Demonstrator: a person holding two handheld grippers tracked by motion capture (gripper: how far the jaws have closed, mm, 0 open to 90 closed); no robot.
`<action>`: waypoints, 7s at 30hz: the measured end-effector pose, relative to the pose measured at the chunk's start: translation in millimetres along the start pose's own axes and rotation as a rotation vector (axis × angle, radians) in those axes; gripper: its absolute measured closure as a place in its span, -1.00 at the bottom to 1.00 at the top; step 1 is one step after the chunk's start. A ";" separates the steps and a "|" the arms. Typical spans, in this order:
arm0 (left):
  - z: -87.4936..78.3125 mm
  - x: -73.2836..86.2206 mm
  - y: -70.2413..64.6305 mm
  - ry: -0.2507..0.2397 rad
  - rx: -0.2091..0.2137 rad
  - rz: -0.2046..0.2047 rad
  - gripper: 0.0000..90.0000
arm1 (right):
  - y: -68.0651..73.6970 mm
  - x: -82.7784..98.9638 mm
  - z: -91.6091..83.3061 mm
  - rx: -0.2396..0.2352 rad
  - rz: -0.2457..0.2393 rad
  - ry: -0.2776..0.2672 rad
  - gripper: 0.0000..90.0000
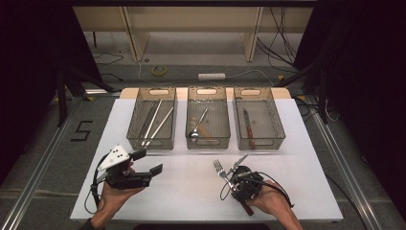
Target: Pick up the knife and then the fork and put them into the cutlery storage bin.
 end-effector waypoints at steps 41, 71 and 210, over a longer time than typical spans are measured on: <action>1.6 -0.3 -0.7 0.004 0.007 0.004 -0.65 | -6.1 -2.3 -6.6 -0.009 -0.059 -0.016 0.73; -0.2 -0.2 2.4 -0.004 -0.008 -0.006 -0.65 | -57.2 -32.0 -47.0 0.051 -0.005 -0.192 0.73; -1.1 -0.5 2.0 -0.007 -0.002 -0.010 -0.65 | -194.2 -95.5 -40.8 0.182 0.404 -0.386 0.10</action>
Point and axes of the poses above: each handheld gripper's, and its own axes: z roughly forward along the jaws, x roughly out of its underside, y roughly to its left, the point moved 5 cm from there along z, roughly forward along the jaws, and after that the axes turned 12 degrees about -y, right-handed, at the moved point
